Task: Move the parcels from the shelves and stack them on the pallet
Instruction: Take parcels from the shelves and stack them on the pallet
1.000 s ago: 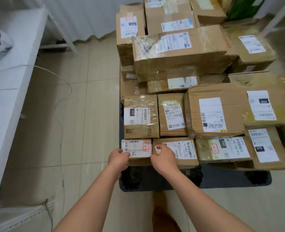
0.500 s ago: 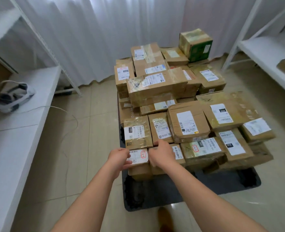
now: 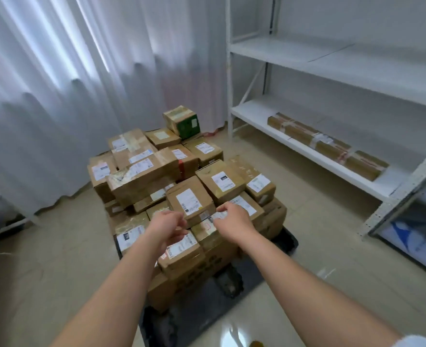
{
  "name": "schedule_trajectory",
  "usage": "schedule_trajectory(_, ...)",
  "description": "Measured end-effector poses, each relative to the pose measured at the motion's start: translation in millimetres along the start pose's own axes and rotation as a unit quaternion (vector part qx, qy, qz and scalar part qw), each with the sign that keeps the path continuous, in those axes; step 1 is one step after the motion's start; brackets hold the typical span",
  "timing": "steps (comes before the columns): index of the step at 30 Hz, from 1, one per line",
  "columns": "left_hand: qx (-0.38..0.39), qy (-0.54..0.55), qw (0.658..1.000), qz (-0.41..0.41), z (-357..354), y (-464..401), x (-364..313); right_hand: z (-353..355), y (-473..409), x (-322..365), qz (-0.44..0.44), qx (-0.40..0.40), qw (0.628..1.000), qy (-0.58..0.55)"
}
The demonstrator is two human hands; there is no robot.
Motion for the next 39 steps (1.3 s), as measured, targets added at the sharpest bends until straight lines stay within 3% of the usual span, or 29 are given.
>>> schedule_trajectory(11,0.152,-0.081,0.98,-0.104,-262,116,-117,278,40,-144,-0.077,-0.199,0.975,-0.057)
schedule_trajectory(23,0.348,-0.128,0.921,-0.122,-666,291,-150,593,116,-408,-0.172,-0.281,0.942,-0.069)
schedule_trajectory(27,0.387,-0.172,0.897,-0.124,-744,321,-146,643,124,-469,-0.201,-0.31,0.924,-0.099)
schedule_trajectory(39,0.391,-0.216,0.893,-0.066,-990,315,-146,780,109,-647,-0.308,-0.358,0.87,-0.143)
Point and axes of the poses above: each hand's wrist, its own y-axis away from the middle knuckle, its own z-axis out of the back of the hand, x = y × z, the point moved 9 cm from there along -y, towards the middle knuckle, and after that the axes turned 4 degrees about -x, right-handed, at the moved point
